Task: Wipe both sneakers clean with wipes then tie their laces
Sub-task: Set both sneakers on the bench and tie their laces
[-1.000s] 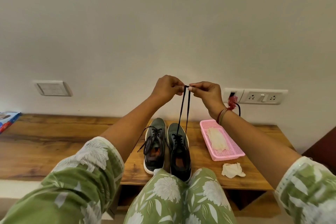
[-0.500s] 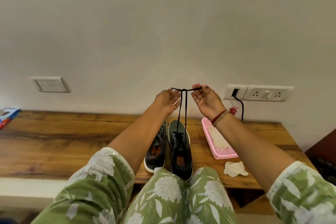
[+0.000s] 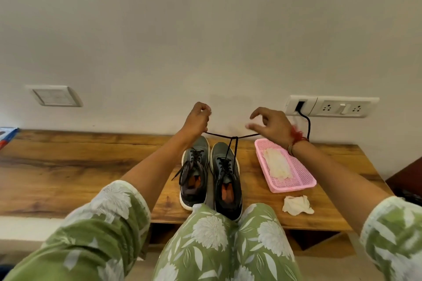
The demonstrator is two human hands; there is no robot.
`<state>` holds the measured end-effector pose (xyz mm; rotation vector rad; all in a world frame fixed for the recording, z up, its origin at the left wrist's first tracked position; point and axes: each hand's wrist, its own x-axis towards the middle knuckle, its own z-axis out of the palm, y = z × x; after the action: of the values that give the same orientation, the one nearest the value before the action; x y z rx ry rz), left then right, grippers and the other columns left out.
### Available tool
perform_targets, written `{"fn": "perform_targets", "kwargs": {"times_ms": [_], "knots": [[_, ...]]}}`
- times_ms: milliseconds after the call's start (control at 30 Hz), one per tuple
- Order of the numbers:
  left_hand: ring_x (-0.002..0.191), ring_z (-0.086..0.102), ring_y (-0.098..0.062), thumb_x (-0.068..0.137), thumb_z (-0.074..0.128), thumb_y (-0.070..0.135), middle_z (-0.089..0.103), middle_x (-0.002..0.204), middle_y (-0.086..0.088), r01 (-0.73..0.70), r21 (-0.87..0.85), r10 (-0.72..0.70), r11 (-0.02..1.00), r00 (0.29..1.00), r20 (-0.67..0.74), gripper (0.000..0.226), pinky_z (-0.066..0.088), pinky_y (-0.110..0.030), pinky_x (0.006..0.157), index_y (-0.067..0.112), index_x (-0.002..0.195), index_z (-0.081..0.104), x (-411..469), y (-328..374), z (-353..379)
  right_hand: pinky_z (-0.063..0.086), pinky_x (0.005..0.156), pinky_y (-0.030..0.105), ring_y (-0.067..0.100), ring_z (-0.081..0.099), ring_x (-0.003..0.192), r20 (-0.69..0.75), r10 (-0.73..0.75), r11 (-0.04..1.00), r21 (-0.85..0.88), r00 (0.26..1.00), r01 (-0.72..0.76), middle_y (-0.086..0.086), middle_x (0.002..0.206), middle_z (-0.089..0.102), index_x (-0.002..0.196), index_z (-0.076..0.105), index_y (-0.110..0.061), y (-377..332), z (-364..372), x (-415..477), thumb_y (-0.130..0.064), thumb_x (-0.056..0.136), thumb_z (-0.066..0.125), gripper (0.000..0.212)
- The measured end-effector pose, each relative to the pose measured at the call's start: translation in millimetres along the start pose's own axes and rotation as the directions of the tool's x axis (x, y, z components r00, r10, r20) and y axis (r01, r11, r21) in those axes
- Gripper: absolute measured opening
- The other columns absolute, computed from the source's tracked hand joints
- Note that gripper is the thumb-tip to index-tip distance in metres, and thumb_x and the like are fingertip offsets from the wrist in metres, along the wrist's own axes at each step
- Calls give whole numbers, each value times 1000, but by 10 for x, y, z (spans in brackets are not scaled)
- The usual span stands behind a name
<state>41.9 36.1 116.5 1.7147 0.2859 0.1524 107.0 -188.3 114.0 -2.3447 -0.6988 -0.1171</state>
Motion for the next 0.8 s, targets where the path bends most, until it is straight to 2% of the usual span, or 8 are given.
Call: {"fn": "perform_targets", "kwargs": {"times_ms": [133,233,300,400,500,633,700,800], "knots": [[75,53,-16,92,60,33,60,89,2,-428,637,216,641,897,385,27,38,-28,68,20,116,55,-56,-144,-93,42,72,28,17,61,94,282,-86,790,-565,956,237,-6,102,67,111,67,-31,77,86,-94,-51,89,55,32],[102,61,-22,93,56,45,68,111,-1,-489,847,102,208,872,478,36,47,-31,79,23,121,60,-38,-259,-62,46,71,30,17,61,89,268,-15,859,-489,963,150,-4,97,69,101,72,-27,117,163,-120,-43,90,57,24],[93,62,-21,95,54,43,70,100,-3,-456,832,65,316,885,461,31,46,-30,76,18,108,68,-47,-371,-94,46,68,29,15,60,79,228,64,983,-184,972,-22,1,88,70,88,74,-20,183,205,-136,-34,87,65,18],[71,56,-18,96,54,38,64,80,-4,-263,586,16,766,920,392,28,41,-27,68,17,88,71,-84,-541,-90,40,53,14,1,54,55,232,233,870,384,944,-309,-7,64,62,80,71,-9,185,299,-231,-16,88,65,12],[52,37,-10,99,50,35,47,71,-4,128,173,-167,977,956,240,31,31,-18,50,21,75,65,-142,-681,108,20,32,14,3,26,33,354,352,416,770,866,-484,-1,69,61,76,65,-8,173,499,-329,-14,93,55,21],[32,24,-4,99,44,23,45,54,10,468,-651,-365,598,882,299,24,19,-15,31,9,91,63,-198,-801,410,18,26,15,4,24,27,474,326,-235,879,818,-415,4,98,67,71,62,-9,84,800,-379,-20,95,42,33],[27,24,-5,99,41,23,52,55,12,467,-822,-340,325,869,359,31,20,-13,28,3,100,65,-227,-823,506,18,26,15,3,25,27,479,346,-358,862,807,-358,1,83,63,60,65,-12,42,939,-380,-21,95,41,43],[24,26,-5,99,39,24,55,52,11,409,-896,-363,174,872,328,30,20,-14,28,8,84,61,-214,-901,541,18,26,15,4,28,28,473,447,-440,855,759,-274,-2,66,56,63,54,-14,92,1066,-351,-19,95,43,34]]}}
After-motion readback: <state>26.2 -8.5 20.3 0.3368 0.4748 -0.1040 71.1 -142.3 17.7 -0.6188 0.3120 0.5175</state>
